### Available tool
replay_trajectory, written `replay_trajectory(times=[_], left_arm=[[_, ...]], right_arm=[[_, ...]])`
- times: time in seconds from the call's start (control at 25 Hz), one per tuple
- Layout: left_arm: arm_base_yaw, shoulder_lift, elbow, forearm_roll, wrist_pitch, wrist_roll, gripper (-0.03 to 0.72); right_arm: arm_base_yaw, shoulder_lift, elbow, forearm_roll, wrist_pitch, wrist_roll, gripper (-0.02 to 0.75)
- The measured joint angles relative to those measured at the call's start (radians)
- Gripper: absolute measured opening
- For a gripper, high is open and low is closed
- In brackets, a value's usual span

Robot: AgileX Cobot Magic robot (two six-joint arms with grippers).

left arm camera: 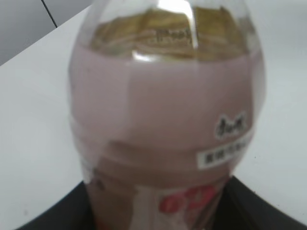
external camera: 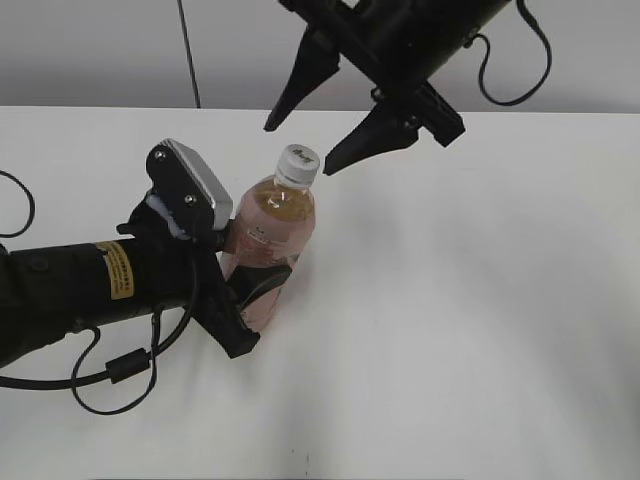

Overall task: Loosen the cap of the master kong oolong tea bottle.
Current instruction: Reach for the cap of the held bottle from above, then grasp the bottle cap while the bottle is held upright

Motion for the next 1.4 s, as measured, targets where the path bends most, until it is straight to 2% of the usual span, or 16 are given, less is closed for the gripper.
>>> replay_trajectory(times=[0.36,0.52,0.68,1.4], left_arm=[[0.000,-0.001,0.000,0.000,0.001,0.001,0.363],[0.000,-0.001,0.000,0.000,0.002,0.001,0.363],[0.000,-0.001,-0.001,0.001,0.003,0.003,0.363],[0.000,-0.001,-0.001,0.002,0.004,0.004,0.363]], right_arm=[[0.029,0.046,-0.022,-0.053,0.014,0.041,0.446],[0.029,0.046,-0.046,-0.107,0.020,0.062,0.378],[0.029,0.046,-0.058,-0.114,0.023,0.067,0.314],[0.033,0.048,-0.059,-0.119,0.027,0.003,0.271]])
